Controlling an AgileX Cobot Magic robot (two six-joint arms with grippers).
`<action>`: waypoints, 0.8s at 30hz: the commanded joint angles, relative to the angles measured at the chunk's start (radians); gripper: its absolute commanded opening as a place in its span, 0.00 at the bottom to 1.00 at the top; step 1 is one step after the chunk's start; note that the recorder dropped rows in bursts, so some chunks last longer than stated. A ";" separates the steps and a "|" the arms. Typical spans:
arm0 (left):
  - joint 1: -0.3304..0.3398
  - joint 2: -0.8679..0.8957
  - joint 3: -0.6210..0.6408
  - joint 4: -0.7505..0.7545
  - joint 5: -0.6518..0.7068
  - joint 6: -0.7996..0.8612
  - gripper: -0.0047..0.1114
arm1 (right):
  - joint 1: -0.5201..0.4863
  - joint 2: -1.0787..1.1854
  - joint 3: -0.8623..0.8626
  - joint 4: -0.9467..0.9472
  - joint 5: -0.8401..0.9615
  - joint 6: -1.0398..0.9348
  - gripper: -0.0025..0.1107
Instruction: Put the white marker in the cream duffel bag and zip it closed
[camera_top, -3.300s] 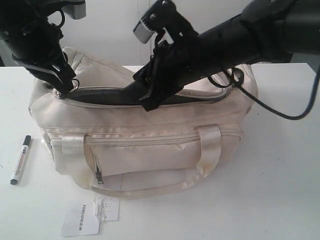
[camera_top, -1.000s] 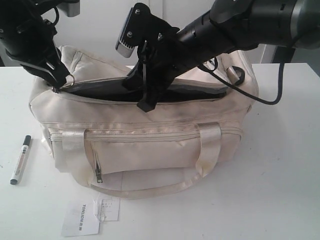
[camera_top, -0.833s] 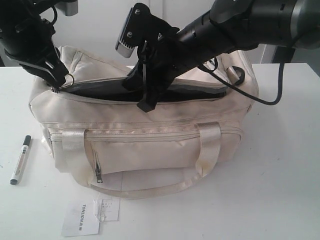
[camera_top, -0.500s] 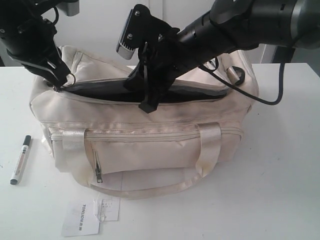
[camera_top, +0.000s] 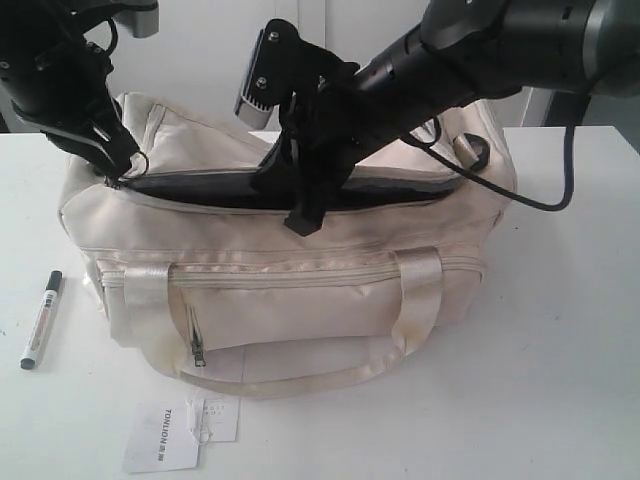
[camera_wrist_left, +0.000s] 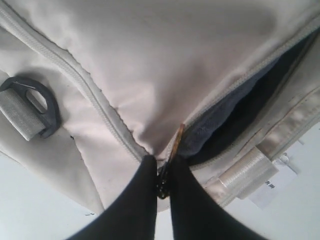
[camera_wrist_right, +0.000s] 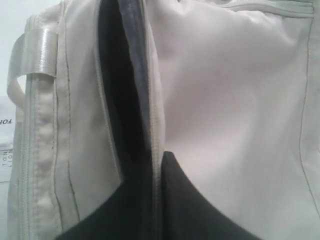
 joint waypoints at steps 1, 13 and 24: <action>0.024 -0.002 0.007 0.100 0.036 -0.005 0.04 | -0.021 -0.018 -0.003 -0.057 0.020 0.009 0.24; 0.024 -0.002 0.007 0.011 0.037 -0.005 0.04 | 0.051 -0.018 -0.003 0.207 0.015 0.024 0.61; 0.024 -0.002 0.007 0.007 0.037 -0.005 0.04 | 0.179 0.097 -0.047 0.201 -0.209 -0.045 0.61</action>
